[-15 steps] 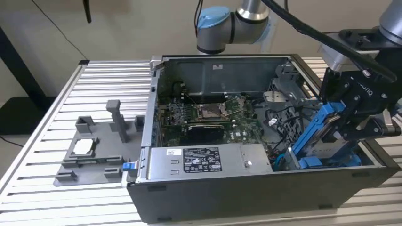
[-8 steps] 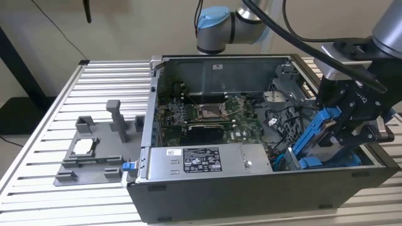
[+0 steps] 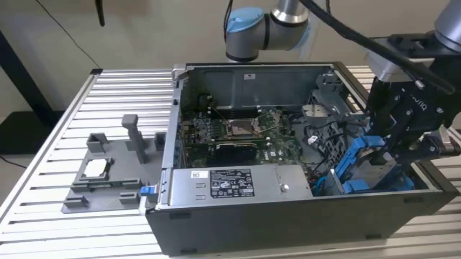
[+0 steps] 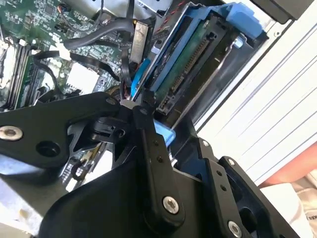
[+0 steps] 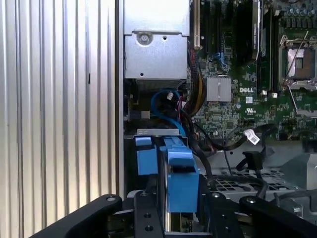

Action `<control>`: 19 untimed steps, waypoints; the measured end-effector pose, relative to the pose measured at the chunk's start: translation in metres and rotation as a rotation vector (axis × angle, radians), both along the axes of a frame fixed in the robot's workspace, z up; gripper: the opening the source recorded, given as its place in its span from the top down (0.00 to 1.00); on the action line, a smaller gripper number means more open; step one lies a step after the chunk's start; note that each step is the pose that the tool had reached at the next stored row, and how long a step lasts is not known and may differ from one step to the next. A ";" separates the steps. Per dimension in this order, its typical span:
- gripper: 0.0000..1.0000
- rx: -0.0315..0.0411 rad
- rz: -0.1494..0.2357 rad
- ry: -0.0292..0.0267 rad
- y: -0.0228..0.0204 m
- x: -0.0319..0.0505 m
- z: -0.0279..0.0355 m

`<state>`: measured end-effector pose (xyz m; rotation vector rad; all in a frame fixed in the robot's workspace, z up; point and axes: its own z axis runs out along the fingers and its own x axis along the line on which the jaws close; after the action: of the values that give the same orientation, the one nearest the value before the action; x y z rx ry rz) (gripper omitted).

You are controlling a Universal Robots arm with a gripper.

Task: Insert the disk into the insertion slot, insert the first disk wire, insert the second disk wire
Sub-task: 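Insert the disk into the insertion slot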

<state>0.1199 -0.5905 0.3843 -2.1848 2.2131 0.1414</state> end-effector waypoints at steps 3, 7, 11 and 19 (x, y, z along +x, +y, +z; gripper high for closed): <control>0.60 0.0002 0.000 0.0000 -0.0001 0.0000 0.0060; 0.45 -0.0003 0.000 0.0000 0.0004 0.0000 0.0163; 0.45 0.0199 0.002 -0.0101 0.0020 -0.0001 0.0165; 0.45 0.0580 0.011 -0.0543 0.0047 -0.0003 0.0160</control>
<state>0.1196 -0.5858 0.4003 -2.1445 2.1418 0.1429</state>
